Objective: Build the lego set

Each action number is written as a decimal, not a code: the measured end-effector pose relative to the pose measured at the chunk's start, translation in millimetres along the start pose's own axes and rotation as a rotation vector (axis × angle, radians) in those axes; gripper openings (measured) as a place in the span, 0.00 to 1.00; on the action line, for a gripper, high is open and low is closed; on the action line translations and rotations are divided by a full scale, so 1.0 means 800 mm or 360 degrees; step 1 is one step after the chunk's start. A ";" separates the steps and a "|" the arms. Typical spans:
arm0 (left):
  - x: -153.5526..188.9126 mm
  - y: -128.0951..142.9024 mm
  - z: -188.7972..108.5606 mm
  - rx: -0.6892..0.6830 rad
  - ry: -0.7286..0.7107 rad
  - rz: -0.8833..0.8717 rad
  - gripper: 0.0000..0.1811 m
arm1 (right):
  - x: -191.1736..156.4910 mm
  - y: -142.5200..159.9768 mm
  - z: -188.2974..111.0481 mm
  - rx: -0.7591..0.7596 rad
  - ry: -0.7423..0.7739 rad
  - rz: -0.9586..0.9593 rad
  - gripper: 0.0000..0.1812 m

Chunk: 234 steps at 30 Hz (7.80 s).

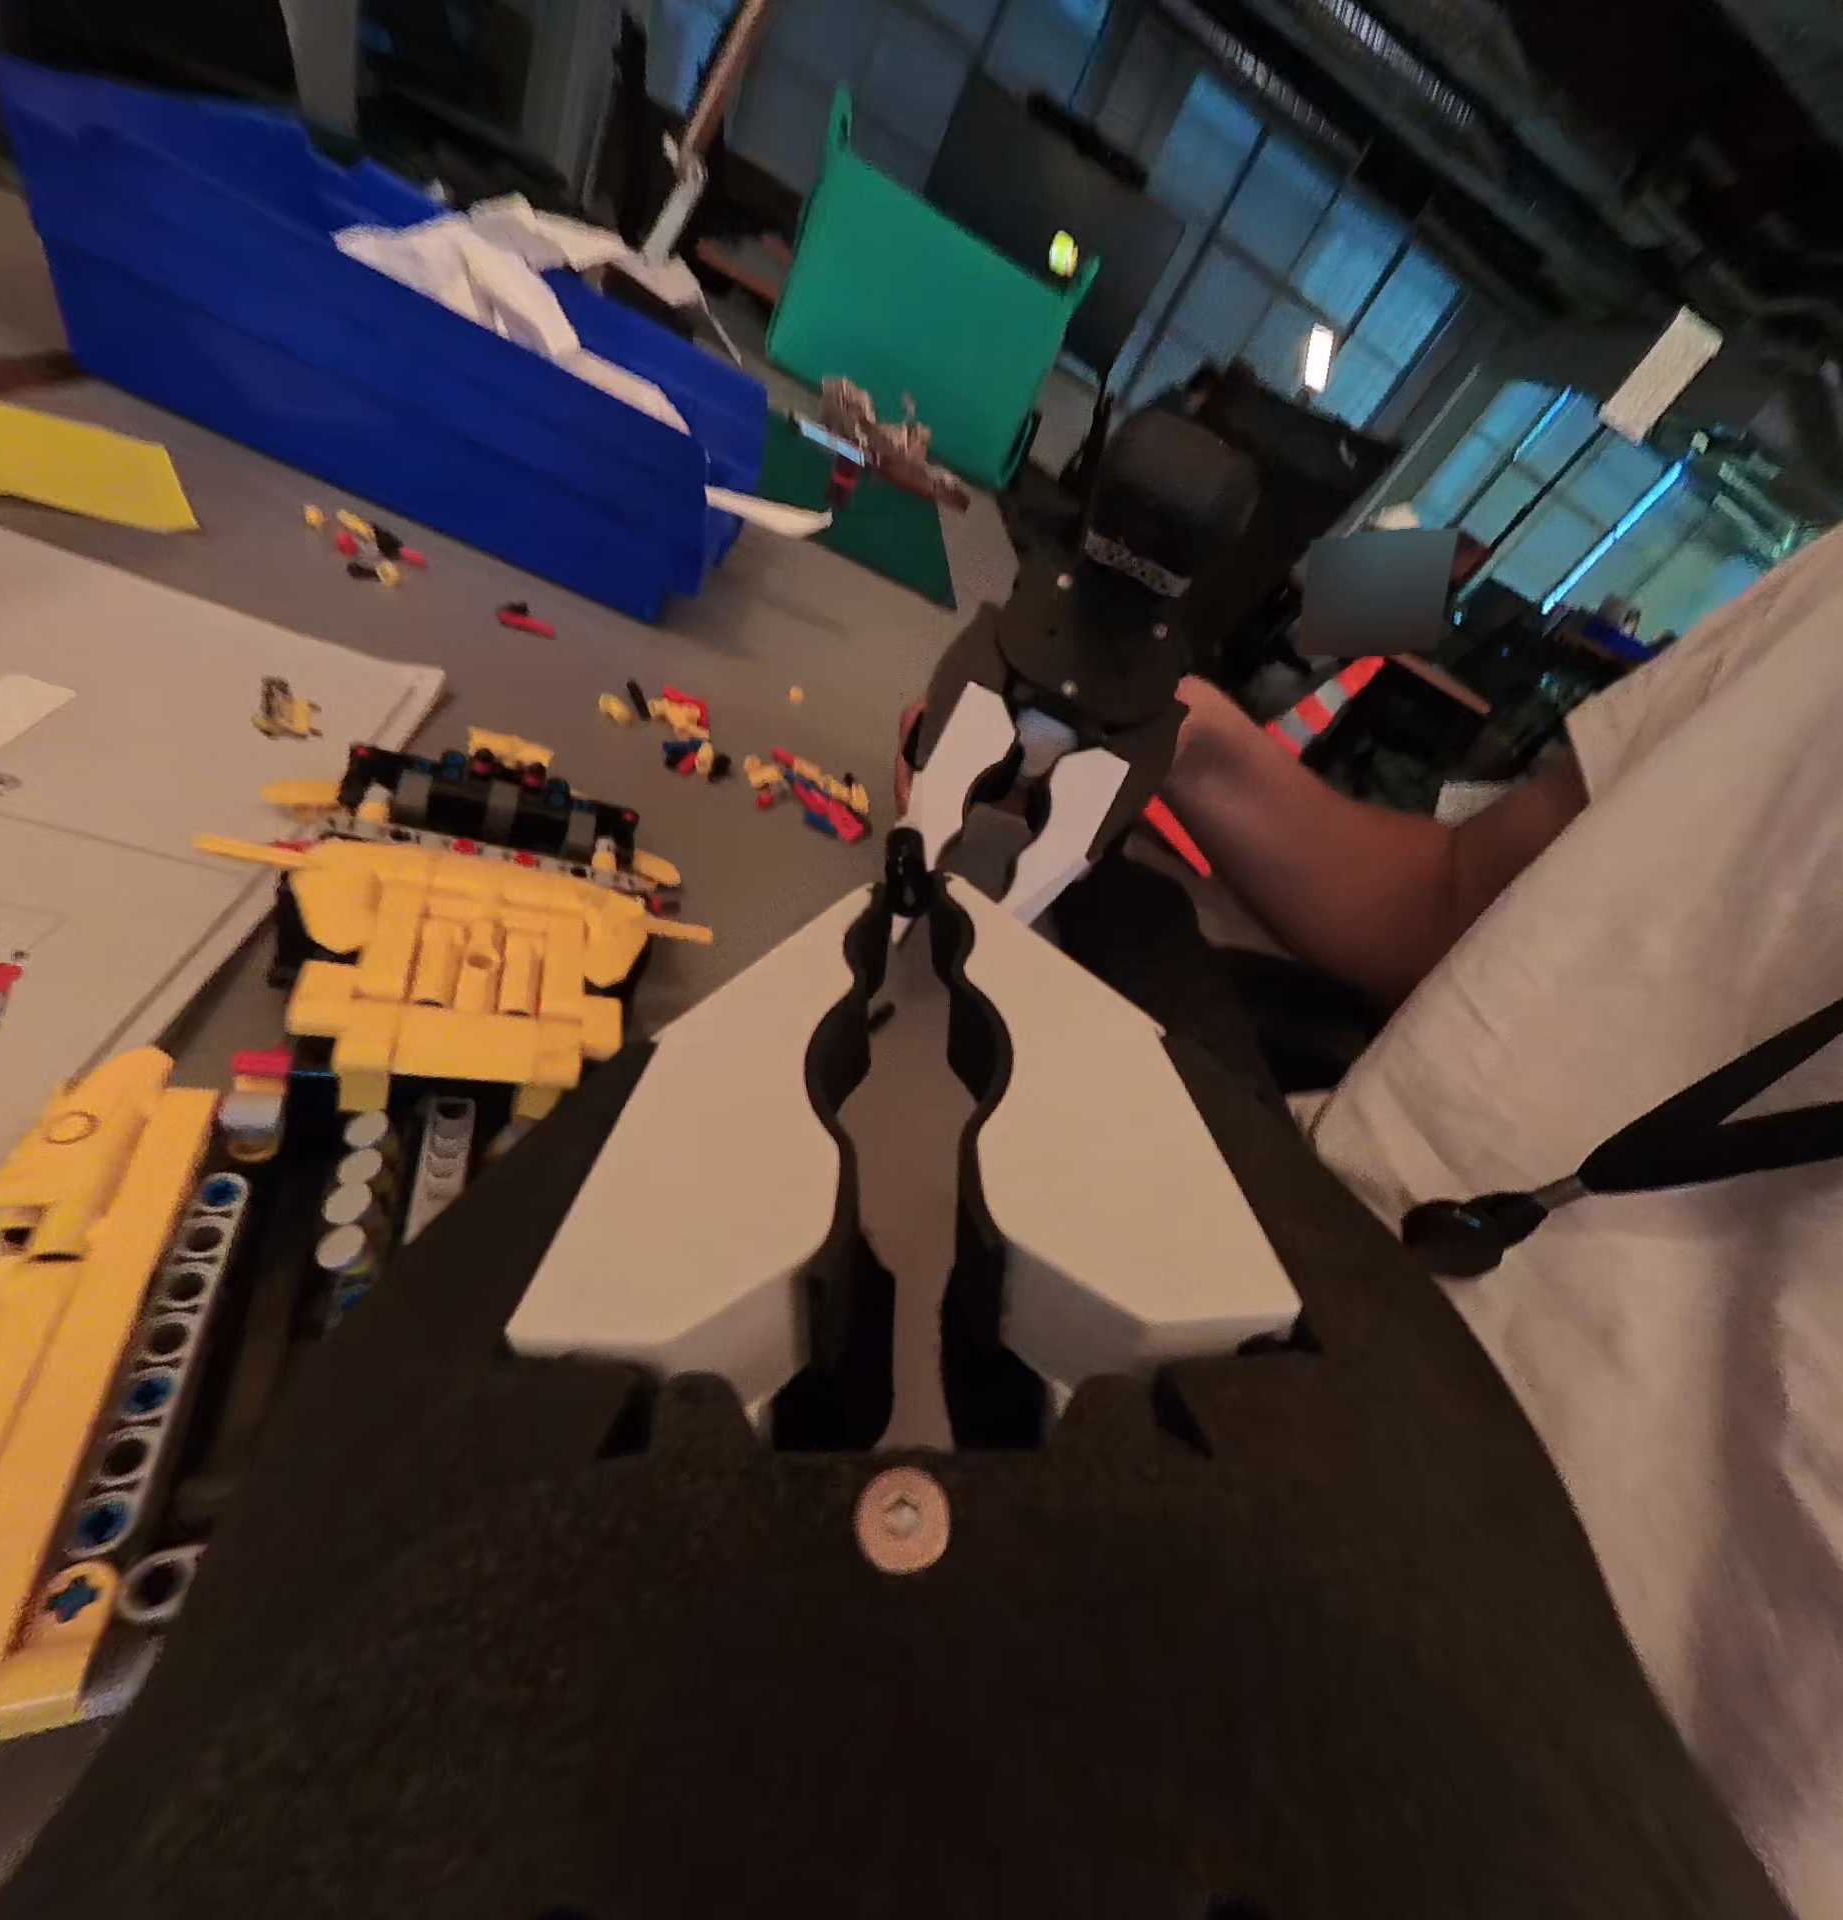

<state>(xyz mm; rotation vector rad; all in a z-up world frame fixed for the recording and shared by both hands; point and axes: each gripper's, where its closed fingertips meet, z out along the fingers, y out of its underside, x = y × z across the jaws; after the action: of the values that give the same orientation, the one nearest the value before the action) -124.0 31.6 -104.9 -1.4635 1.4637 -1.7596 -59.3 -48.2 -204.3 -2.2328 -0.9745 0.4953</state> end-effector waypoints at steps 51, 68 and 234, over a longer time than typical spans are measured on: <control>0.016 0.111 0.098 -0.0822 -0.0489 0.1434 0.13 | -0.025 -0.039 0.004 0.0568 -0.0287 0.0326 0.02; 0.016 0.054 0.105 -0.0568 -0.0854 0.1759 0.02 | 0.000 -0.077 -0.040 0.1031 -0.0294 0.0548 0.03; 0.091 0.022 0.051 0.0351 -0.0656 0.0803 0.09 | -0.062 -0.141 -0.060 0.1523 -0.0914 0.0705 0.02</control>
<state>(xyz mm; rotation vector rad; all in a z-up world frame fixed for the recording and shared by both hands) -118.9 -52.5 -92.5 -1.1291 1.2352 -1.1862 -122.9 -46.8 -88.2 -1.4043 -0.3160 1.4926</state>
